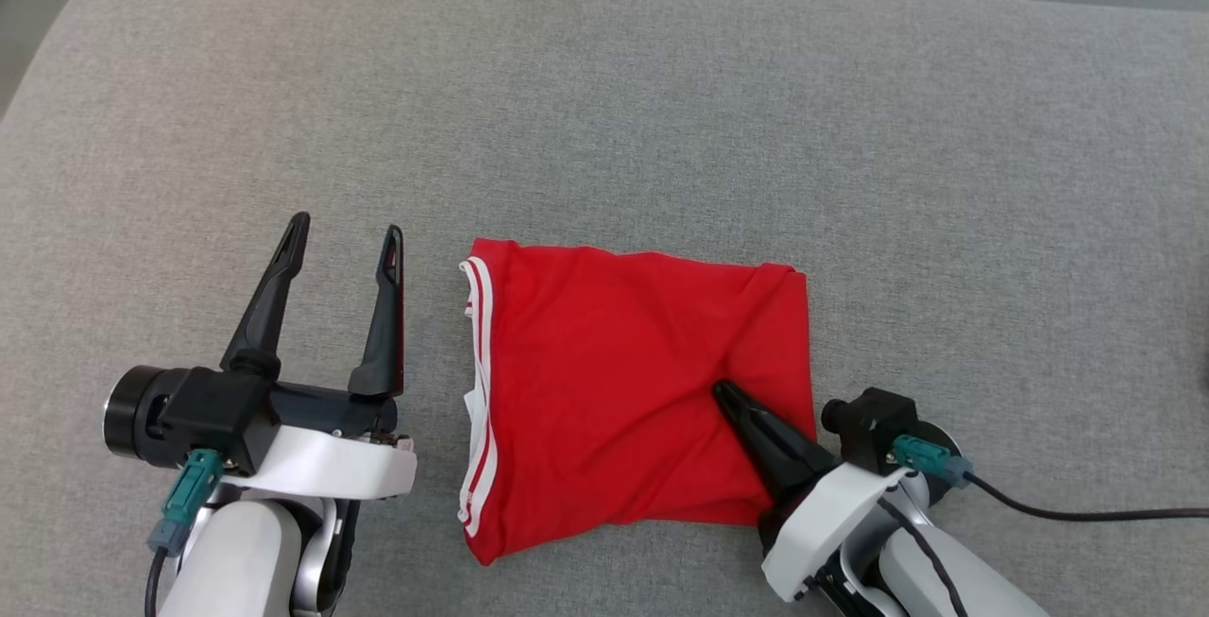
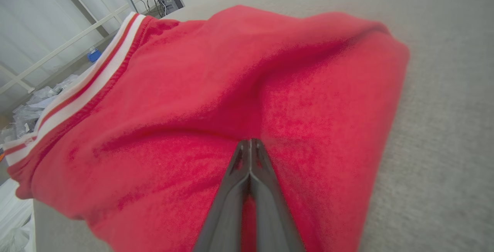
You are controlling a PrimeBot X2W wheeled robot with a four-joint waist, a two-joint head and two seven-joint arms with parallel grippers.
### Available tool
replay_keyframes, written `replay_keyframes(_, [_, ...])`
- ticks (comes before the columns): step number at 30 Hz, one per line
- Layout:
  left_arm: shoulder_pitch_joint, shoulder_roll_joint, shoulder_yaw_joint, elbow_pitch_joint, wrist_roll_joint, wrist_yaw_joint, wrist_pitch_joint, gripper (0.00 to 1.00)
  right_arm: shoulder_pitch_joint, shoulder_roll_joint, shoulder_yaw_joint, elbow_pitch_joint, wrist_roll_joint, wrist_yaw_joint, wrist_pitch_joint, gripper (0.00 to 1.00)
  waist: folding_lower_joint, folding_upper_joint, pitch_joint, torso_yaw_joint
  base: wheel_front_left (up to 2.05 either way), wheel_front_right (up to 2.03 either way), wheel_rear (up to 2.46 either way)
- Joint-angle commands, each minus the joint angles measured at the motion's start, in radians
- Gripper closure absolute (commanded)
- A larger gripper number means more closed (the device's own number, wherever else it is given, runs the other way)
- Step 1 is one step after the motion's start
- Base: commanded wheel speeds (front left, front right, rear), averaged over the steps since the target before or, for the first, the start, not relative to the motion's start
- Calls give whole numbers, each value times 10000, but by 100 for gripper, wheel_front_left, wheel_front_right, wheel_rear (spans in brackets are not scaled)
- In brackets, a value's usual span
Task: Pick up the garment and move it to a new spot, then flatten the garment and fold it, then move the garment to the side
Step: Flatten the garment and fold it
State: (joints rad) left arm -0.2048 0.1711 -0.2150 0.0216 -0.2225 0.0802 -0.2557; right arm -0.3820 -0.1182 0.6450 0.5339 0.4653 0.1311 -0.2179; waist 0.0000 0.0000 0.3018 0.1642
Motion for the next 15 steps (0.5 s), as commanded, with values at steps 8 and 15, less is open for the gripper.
replay_keyframes(8, [-346,-19,66,158,-28,-86,-72,0,393,-545,-825,1277,642,-52,-355,100,0,0,156,-246,0,0,0])
replay_keyframes(15, [-329,-11,69,240,-1,-144,-79,0,1215,-702,-914,719,797,-62,-379,100,0,0,69,-397,0,0,0])
